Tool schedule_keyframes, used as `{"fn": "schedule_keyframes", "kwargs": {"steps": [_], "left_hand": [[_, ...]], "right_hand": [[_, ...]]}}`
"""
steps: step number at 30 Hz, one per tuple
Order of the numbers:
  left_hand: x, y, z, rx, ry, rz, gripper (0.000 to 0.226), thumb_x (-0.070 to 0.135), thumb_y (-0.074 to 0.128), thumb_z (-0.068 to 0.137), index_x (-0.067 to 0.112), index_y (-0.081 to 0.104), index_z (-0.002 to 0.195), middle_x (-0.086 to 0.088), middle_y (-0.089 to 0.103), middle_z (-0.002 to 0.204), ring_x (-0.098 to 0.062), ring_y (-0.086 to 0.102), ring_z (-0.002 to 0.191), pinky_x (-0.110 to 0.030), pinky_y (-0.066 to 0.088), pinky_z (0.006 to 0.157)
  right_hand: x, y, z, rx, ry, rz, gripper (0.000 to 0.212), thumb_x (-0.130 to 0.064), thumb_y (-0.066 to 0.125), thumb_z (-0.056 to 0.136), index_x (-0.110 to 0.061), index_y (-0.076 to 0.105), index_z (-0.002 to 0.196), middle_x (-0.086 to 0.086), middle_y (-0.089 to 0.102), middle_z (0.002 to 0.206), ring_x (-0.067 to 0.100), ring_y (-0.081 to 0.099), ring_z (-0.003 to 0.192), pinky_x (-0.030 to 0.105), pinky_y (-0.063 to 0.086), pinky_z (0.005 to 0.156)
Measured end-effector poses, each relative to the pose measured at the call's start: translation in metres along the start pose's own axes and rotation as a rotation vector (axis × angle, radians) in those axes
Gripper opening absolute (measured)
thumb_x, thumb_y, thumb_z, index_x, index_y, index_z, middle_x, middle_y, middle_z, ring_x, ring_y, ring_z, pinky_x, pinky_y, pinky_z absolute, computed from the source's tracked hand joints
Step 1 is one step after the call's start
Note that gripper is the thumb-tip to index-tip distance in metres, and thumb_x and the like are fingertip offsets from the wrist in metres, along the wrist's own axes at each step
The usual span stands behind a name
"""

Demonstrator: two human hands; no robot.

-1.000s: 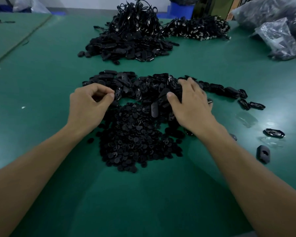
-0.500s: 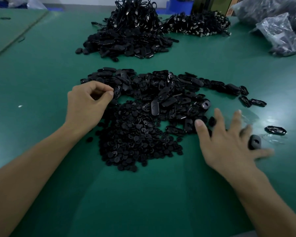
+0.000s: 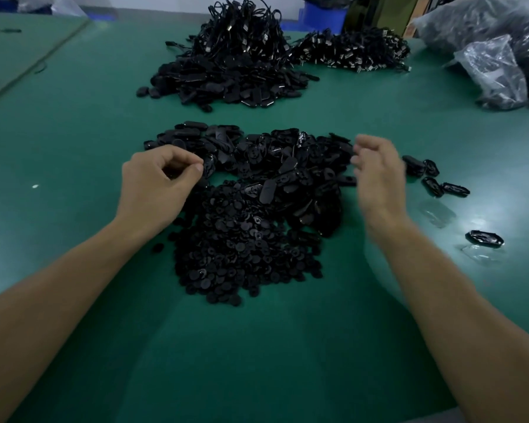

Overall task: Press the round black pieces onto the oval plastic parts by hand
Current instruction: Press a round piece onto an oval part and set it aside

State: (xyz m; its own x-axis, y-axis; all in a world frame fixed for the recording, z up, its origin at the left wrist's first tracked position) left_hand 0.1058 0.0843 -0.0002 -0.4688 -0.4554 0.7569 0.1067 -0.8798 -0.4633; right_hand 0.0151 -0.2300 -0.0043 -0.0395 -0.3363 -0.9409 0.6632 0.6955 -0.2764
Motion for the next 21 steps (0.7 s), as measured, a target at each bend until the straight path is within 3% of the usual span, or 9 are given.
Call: {"fn": "schedule_keyframes", "kwargs": {"steps": [1, 3, 5, 7, 9, 12, 17, 21], "left_hand": [[0.000, 0.000, 0.000, -0.001, 0.003, 0.004, 0.023, 0.023, 0.071, 0.091, 0.042, 0.067, 0.079, 0.019, 0.069, 0.077, 0.001, 0.065, 0.070, -0.009, 0.051, 0.064], [0.001, 0.001, 0.000, -0.003, 0.008, 0.007, 0.023, 0.022, 0.071, 0.091, 0.042, 0.067, 0.080, 0.019, 0.069, 0.078, -0.001, 0.065, 0.070, -0.010, 0.051, 0.064], [0.002, 0.000, 0.000, 0.004, 0.007, 0.006, 0.023, 0.022, 0.071, 0.091, 0.042, 0.067, 0.080, 0.018, 0.070, 0.078, -0.001, 0.065, 0.070, -0.010, 0.051, 0.063], [0.002, 0.000, 0.000, 0.005, 0.006, 0.008, 0.023, 0.021, 0.072, 0.090, 0.041, 0.067, 0.081, 0.019, 0.070, 0.078, -0.001, 0.066, 0.071, -0.010, 0.051, 0.063], [0.002, -0.001, 0.000, 0.009, 0.002, 0.007, 0.024, 0.021, 0.072, 0.090, 0.042, 0.068, 0.080, 0.019, 0.069, 0.077, 0.001, 0.065, 0.070, -0.009, 0.050, 0.063], [0.000, -0.001, 0.000, 0.013, -0.010, 0.003, 0.025, 0.020, 0.072, 0.090, 0.042, 0.067, 0.079, 0.019, 0.069, 0.076, 0.003, 0.064, 0.069, -0.007, 0.048, 0.063], [-0.002, -0.001, 0.001, 0.013, -0.018, -0.002, 0.024, 0.020, 0.072, 0.090, 0.042, 0.068, 0.080, 0.021, 0.070, 0.074, 0.003, 0.064, 0.069, -0.007, 0.048, 0.063], [-0.005, -0.001, 0.002, 0.013, -0.034, -0.014, 0.023, 0.021, 0.072, 0.090, 0.041, 0.069, 0.080, 0.025, 0.070, 0.079, 0.003, 0.064, 0.069, -0.008, 0.049, 0.064]], "right_hand": [[0.003, -0.011, 0.009, 0.023, 0.034, -0.003, 0.029, -0.008, 0.041, 0.099, -0.024, 0.061, 0.112, -0.005, 0.064, 0.117, 0.006, 0.059, 0.106, 0.028, 0.049, 0.099], [0.004, -0.022, 0.027, -0.023, 0.050, -0.144, 0.032, -0.001, 0.043, 0.095, -0.024, 0.066, 0.098, -0.005, 0.067, 0.097, 0.006, 0.060, 0.085, 0.025, 0.051, 0.079], [0.003, -0.012, 0.036, -0.204, 0.059, -0.272, 0.022, -0.007, 0.054, 0.095, -0.020, 0.071, 0.093, -0.004, 0.065, 0.081, 0.005, 0.055, 0.066, 0.014, 0.044, 0.057], [0.005, 0.008, 0.033, -0.402, 0.084, -0.343, 0.007, -0.018, 0.068, 0.092, -0.021, 0.072, 0.087, -0.005, 0.065, 0.074, 0.004, 0.057, 0.059, 0.009, 0.039, 0.045], [0.008, 0.022, 0.025, -0.511, 0.080, -0.396, 0.006, -0.027, 0.078, 0.086, -0.025, 0.072, 0.087, -0.008, 0.062, 0.069, 0.006, 0.058, 0.063, 0.011, 0.043, 0.051], [0.010, 0.023, 0.025, -0.443, -0.003, -0.407, 0.018, -0.025, 0.081, 0.082, -0.024, 0.073, 0.098, -0.013, 0.054, 0.056, 0.003, 0.059, 0.067, 0.021, 0.047, 0.075], [0.010, 0.011, 0.027, -0.319, -0.056, -0.487, 0.029, -0.034, 0.073, 0.089, -0.025, 0.067, 0.115, -0.005, 0.061, 0.081, 0.005, 0.055, 0.075, 0.020, 0.038, 0.060], [0.013, 0.016, 0.025, -0.311, -0.024, -0.515, 0.028, -0.029, 0.072, 0.090, -0.021, 0.068, 0.117, -0.006, 0.062, 0.079, 0.001, 0.053, 0.075, 0.011, 0.035, 0.055]]}}
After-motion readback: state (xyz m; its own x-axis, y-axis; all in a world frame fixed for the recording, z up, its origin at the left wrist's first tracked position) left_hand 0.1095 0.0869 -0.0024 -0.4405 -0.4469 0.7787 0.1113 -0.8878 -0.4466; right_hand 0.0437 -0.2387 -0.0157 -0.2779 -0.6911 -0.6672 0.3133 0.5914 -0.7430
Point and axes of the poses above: each hand's wrist, its own z-axis towards the middle knuckle, its own y-axis out of the palm, x = y × z, the point moved 9 cm from there along z, towards the middle knuckle
